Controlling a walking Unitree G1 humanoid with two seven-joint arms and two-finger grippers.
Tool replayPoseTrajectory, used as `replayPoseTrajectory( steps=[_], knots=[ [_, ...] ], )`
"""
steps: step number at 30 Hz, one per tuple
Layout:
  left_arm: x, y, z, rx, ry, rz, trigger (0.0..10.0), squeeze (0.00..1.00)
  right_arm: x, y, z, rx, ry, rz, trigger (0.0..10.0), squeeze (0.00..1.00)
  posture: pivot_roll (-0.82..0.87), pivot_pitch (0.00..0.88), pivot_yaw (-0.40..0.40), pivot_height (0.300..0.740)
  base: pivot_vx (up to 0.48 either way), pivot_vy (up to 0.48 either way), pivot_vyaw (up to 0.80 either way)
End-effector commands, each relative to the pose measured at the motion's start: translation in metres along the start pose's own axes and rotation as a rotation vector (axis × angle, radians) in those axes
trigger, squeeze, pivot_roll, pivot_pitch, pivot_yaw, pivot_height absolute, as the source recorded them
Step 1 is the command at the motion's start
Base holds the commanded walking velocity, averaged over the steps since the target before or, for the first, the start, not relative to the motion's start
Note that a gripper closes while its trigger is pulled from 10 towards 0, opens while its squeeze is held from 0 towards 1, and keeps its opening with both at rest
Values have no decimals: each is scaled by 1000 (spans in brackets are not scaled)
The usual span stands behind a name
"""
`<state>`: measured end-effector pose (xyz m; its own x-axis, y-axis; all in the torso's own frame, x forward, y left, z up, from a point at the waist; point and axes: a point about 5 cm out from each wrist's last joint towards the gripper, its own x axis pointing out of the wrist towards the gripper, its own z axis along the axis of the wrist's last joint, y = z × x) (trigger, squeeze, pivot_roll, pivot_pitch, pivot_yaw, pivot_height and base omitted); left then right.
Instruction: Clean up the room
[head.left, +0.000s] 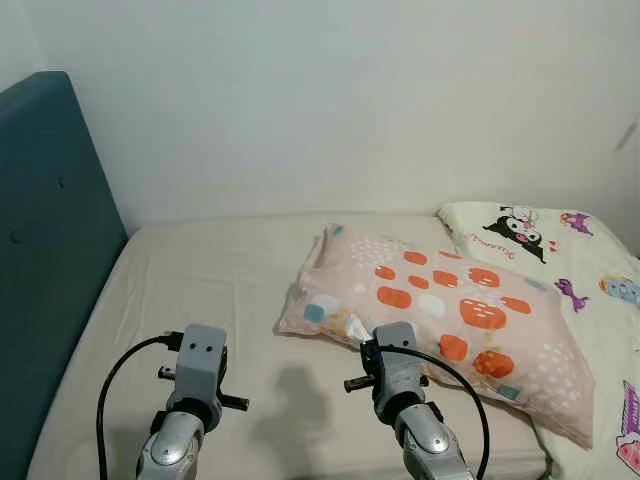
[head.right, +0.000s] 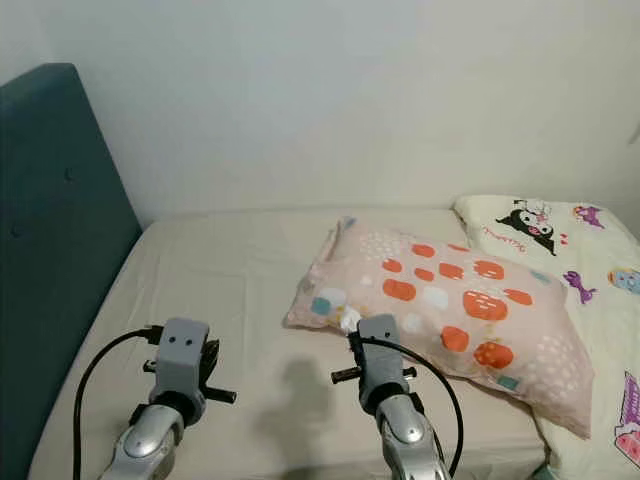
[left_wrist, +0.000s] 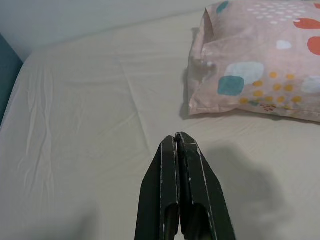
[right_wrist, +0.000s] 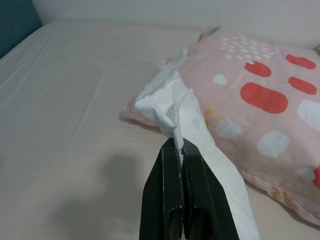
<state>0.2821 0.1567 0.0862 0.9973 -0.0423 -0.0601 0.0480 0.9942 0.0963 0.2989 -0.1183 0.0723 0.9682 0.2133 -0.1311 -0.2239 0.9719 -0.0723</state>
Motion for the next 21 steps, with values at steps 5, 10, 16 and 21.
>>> replayPoseTrajectory(
  steps=[5,10,16,21],
  knots=[
    [-4,-5,-7,12,14,-16,10000,0,-3,-1,-5,1,-3,-26,10000,0,9,92,-83,740,0,0,0],
    [-4,-5,-6,31,5,-15,10000,0,-4,0,-4,0,-9,-33,10000,0,14,94,-69,740,0,0,0],
    [-4,1,-5,17,-11,16,10000,0,-5,-2,-7,6,-1,-51,10000,0,18,106,-61,740,0,0,0],
    [-4,0,-6,19,-3,12,10000,0,-6,-4,-12,-4,15,-60,10000,0,26,109,-75,740,0,0,0]
  ],
)
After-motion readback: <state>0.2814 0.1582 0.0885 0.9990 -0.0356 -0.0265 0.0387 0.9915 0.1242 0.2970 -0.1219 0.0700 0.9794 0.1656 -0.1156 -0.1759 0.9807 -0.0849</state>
